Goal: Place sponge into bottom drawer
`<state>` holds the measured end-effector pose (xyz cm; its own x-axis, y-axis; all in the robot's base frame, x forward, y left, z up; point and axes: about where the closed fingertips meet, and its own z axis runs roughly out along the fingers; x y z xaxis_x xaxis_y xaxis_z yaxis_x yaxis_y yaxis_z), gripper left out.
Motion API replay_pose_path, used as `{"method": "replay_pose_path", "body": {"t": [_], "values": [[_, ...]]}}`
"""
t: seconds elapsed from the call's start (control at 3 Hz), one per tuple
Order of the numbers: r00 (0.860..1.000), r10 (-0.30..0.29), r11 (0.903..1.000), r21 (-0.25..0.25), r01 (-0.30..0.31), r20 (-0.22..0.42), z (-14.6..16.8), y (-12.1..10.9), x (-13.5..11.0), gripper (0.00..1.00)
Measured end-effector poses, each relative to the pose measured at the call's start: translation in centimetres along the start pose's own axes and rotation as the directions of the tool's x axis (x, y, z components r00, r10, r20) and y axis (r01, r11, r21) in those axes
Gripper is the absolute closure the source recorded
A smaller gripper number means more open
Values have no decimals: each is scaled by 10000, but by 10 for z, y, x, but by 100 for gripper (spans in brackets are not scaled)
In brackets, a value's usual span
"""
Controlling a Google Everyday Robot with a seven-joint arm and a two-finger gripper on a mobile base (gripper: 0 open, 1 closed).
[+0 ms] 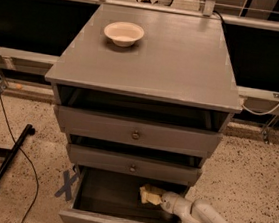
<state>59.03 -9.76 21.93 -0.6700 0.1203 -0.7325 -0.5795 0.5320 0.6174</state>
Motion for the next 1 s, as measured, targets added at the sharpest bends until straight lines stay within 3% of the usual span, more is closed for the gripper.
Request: {"method": "replay_pose_path", "body": {"t": [0.33,0.67,1.0], "values": [[10000,18,10000,-69,-18,17,0,1,-1,14],[10000,80,9999,-131,-79,43,-2,1,-2,0],[9999,89,9999,-135,-88,52,-2,1,-2,0]]}}
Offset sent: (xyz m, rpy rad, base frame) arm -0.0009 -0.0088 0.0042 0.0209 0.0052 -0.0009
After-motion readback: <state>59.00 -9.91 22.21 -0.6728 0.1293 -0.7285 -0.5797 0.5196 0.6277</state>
